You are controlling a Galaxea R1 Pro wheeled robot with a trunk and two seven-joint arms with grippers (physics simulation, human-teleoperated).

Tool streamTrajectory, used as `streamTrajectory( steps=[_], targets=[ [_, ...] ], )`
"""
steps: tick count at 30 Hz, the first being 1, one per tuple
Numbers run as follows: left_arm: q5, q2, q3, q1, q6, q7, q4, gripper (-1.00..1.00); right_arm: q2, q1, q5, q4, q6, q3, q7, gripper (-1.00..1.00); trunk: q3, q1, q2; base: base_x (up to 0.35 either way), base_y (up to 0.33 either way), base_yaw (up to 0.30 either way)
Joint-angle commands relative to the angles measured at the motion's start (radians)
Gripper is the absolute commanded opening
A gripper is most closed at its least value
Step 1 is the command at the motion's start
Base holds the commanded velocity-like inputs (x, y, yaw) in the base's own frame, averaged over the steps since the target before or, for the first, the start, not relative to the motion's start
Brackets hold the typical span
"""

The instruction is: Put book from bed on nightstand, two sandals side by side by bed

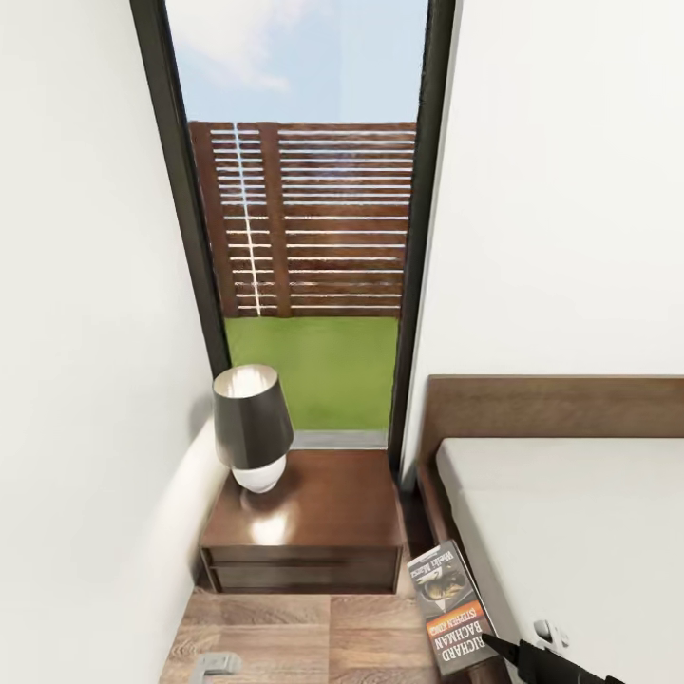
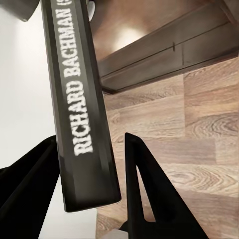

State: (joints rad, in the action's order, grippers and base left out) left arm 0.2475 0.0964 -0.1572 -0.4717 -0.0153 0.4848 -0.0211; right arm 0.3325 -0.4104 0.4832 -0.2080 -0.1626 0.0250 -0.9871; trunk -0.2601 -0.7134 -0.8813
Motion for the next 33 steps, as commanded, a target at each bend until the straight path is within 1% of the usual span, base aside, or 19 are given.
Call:
streamTrajectory(
  steps=[1,24,27,33],
  targets=[
    [0.009,0.0,-0.009,-0.001,-0.002,0.003,0.0,1.0,0.0,-0.001,0.011,-0.001,-0.011,0.0,-0.002,-1.0,-0.001,-0.001,-0.001,0.303,0.0,0.0],
    [0.009,0.0,-0.009,-0.001,-0.002,0.003,0.001,1.0,0.001,-0.001,0.011,-0.001,-0.011,0.0,-0.002,-1.0,-0.001,-0.001,-0.001,0.268,0.0,0.0],
    [0.009,0.0,-0.009,-0.001,-0.002,0.003,0.001,1.0,0.001,-0.001,0.011,-0.001,-0.011,0.0,-0.002,-1.0,-0.001,-0.001,-0.001,0.152,0.0,0.0],
    [0.004,-0.006,-0.011,-0.001,0.0,0.014,0.0,1.0,0.0,-0.001,0.011,-0.001,-0.011,0.001,-0.002,-1.0,-0.001,-0.001,-0.001,0.026,0.0,0.0]
  ],
)
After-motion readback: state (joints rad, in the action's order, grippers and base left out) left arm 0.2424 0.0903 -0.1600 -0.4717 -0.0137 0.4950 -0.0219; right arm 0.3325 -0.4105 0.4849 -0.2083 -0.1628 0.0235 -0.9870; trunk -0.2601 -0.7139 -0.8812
